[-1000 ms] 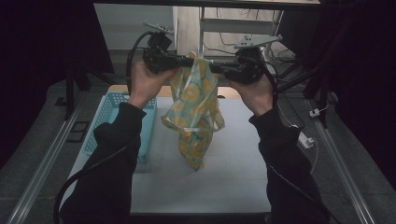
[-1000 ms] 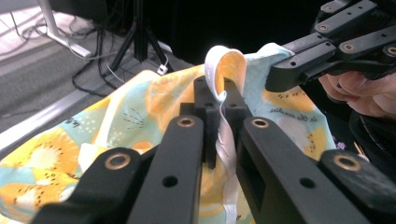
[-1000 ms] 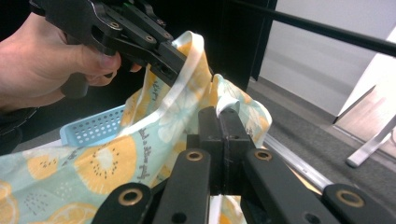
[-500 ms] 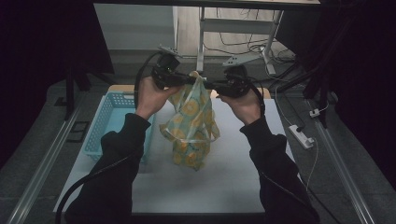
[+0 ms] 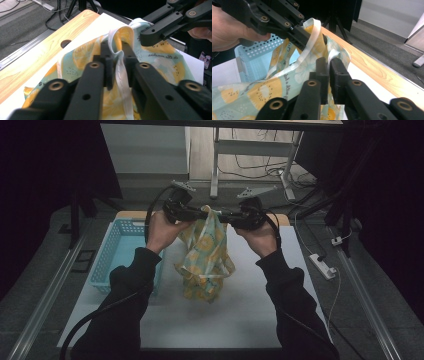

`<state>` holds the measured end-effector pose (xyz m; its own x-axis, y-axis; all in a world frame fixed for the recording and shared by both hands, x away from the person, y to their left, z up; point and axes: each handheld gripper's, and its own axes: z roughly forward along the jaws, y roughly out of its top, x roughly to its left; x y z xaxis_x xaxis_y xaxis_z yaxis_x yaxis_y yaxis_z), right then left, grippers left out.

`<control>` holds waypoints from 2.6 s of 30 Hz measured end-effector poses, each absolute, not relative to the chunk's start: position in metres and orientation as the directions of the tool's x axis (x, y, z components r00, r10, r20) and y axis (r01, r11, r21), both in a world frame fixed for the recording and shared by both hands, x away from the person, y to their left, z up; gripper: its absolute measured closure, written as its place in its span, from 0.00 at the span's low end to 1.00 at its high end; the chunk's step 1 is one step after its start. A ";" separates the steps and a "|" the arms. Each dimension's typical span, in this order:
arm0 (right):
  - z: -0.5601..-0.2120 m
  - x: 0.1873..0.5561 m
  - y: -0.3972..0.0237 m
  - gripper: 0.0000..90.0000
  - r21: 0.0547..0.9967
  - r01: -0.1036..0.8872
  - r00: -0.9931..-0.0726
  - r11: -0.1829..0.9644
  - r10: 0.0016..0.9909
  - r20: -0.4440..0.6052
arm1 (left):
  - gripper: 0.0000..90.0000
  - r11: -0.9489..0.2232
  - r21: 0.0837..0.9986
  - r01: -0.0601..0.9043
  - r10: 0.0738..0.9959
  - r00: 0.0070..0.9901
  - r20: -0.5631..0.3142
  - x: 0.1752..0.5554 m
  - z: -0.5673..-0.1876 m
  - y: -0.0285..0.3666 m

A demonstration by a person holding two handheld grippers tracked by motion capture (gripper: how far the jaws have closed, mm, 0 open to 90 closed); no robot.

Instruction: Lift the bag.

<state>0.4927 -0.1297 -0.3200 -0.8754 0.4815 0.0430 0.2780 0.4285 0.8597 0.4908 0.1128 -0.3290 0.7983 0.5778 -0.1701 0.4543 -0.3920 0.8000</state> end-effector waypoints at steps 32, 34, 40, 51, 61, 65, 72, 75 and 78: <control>-0.320 0.470 -0.144 0.38 0.878 0.264 -0.876 0.400 0.480 0.044 | 0.00 -0.373 0.815 0.443 0.590 0.791 -0.160 0.442 -0.345 0.153; -0.323 0.468 -0.145 0.35 0.879 0.269 -0.877 0.394 0.477 0.055 | 0.00 -0.360 0.822 0.442 0.581 0.795 -0.173 0.439 -0.350 0.157; -0.330 0.462 -0.149 0.26 0.881 0.273 -0.877 0.387 0.476 0.063 | 0.00 -0.357 0.822 0.443 0.586 0.792 -0.172 0.427 -0.360 0.167; -0.345 0.452 -0.158 0.09 0.874 0.303 -0.863 0.379 0.498 0.084 | 0.00 -0.367 0.824 0.433 0.601 0.786 -0.145 0.405 -0.379 0.174; -0.364 0.442 -0.169 0.02 0.876 0.313 -0.846 0.366 0.526 0.083 | 0.00 -0.353 0.827 0.437 0.616 0.774 -0.146 0.388 -0.399 0.177; -0.375 0.438 -0.172 0.00 0.871 0.314 -0.841 0.378 0.536 0.070 | 0.00 -0.350 0.822 0.449 0.624 0.766 -0.153 0.383 -0.410 0.178; -0.392 0.435 -0.176 0.00 0.859 0.317 -0.840 0.403 0.540 0.057 | 0.00 -0.340 0.819 0.462 0.637 0.754 -0.161 0.378 -0.424 0.181; -0.396 0.432 -0.179 0.00 0.860 0.310 -0.840 0.406 0.540 0.048 | 0.00 -0.343 0.819 0.459 0.638 0.754 -0.155 0.373 -0.426 0.181; -0.399 0.429 -0.182 0.00 0.861 0.294 -0.838 0.416 0.545 0.023 | 0.00 -0.346 0.823 0.450 0.646 0.750 -0.139 0.369 -0.429 0.182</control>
<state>0.4288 -0.1824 -0.3992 -0.8383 0.5448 0.0229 0.2938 0.4160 0.8606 0.3686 0.1820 -0.4287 0.7504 0.6462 -0.1389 0.4501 -0.3458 0.8233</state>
